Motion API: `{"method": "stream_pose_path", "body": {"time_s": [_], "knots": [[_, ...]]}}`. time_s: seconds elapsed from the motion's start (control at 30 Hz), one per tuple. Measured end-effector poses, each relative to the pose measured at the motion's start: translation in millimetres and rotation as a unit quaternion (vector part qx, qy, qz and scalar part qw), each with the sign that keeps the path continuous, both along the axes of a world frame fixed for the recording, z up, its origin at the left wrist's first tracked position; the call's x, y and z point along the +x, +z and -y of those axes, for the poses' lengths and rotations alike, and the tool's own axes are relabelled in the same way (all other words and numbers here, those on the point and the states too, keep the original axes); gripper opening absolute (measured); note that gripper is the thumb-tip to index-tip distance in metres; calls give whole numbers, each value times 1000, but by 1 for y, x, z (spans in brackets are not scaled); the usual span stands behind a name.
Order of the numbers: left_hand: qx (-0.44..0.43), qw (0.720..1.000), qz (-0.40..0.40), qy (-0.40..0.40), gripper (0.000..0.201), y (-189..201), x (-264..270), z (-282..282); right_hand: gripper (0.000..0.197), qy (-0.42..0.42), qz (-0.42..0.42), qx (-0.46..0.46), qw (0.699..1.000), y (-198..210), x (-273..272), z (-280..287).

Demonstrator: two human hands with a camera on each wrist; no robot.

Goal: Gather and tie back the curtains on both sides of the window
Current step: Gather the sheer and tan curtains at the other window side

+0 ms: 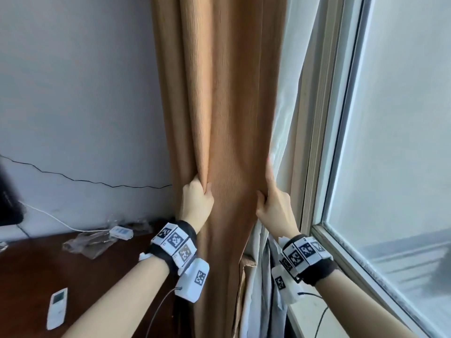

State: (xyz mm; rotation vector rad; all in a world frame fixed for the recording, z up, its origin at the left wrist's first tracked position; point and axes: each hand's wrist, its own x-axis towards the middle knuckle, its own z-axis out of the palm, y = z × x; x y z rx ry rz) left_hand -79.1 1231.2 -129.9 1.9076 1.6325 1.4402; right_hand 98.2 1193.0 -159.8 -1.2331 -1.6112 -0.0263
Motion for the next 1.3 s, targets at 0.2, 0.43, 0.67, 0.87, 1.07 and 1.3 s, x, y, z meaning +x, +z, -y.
{"method": "stream_pose_path", "body": {"time_s": [0.2,0.43,0.67,0.87,1.07,1.3], "knots": [[-6,1000,-31,0,51,-30,40,15,94,-1,56,24,998,2,7,14],[-10,989,-145,-40,81,-67,87,38,71,-13,30,6,999,2,9,13],[-157,918,-356,-78,83,-93,91,8,50,26,-37,-38,998,13,1,26],[-232,886,-356,-185,53,-48,69,23,16,47,-23,-38,998,14,1,24],[-101,964,-149,-194,38,-23,6,15,28,23,0,-8,1000,4,20,16],[-36,998,53,18,81,-7,-46,-14,27,12,1,4,1000,1,19,14]]}}
